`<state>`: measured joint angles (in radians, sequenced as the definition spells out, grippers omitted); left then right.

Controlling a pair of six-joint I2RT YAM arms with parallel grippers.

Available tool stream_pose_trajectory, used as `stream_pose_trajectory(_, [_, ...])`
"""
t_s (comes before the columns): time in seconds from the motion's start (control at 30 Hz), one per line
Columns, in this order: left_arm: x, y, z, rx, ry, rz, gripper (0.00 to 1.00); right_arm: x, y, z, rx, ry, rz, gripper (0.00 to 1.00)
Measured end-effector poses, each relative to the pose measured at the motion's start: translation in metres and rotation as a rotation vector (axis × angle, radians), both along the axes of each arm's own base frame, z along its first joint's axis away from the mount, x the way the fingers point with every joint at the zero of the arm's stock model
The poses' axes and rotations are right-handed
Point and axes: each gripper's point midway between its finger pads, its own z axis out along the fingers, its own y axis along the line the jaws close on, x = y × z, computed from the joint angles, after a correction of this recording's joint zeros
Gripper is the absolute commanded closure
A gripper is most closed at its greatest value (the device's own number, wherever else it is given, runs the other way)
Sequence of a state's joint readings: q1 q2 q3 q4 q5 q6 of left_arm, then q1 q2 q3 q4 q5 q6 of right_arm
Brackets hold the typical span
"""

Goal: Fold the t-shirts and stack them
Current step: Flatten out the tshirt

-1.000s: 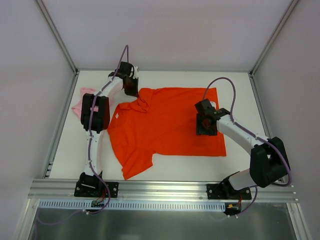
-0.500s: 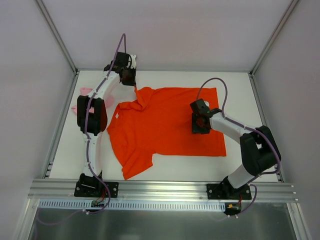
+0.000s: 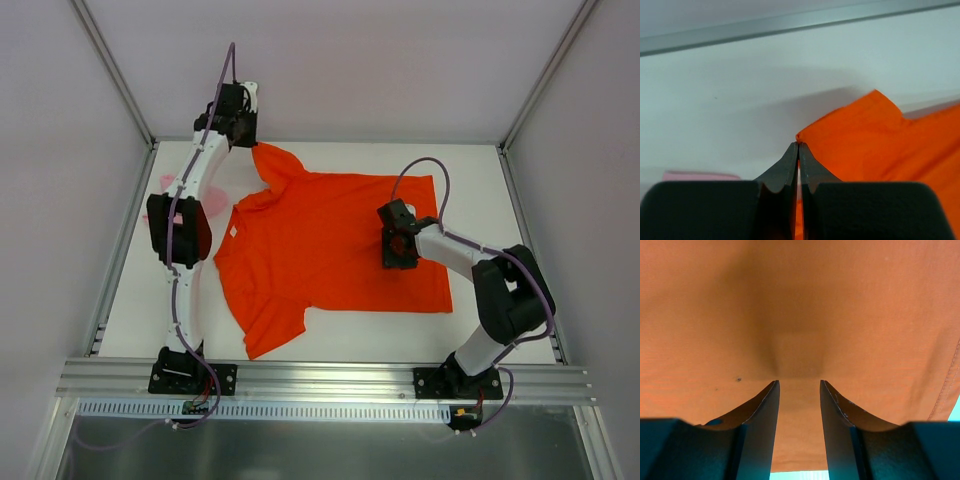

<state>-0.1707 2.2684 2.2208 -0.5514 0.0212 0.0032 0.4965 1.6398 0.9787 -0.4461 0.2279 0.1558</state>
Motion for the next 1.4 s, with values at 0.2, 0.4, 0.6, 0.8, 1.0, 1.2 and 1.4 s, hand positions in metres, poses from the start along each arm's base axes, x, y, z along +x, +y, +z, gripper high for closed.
stream_pose_trajectory(0.2, [0.023,0.029,-0.01,0.03,-0.026,0.029,1.0,-0.001,0.0,-0.002,-0.003,0.006,0.0,0.58])
stream_pose_trajectory(0.4, [0.038,0.037,-0.049,0.075,-0.012,-0.001,1.0,-0.008,-0.004,-0.008,-0.012,0.026,0.001,0.57])
stream_pose_trajectory(0.6, [0.056,0.032,-0.062,0.095,-0.058,-0.04,1.0,-0.011,-0.005,-0.01,-0.013,0.033,0.002,0.57])
stream_pose_trajectory(0.8, [0.079,0.028,-0.047,0.104,-0.169,-0.069,1.0,-0.011,-0.005,-0.011,-0.01,0.031,0.0,0.57])
stream_pose_trajectory(1.0, [0.097,0.023,-0.039,0.117,-0.254,-0.088,1.0,-0.014,-0.004,-0.011,-0.008,0.029,-0.003,0.57])
stream_pose_trajectory(1.2, [0.105,0.018,-0.047,0.116,-0.284,-0.117,1.0,-0.017,-0.003,-0.011,-0.011,0.03,0.002,0.57])
stream_pose_trajectory(1.4, [0.109,0.011,-0.059,0.122,-0.293,-0.157,0.43,-0.017,-0.002,-0.01,-0.016,0.027,0.001,0.57])
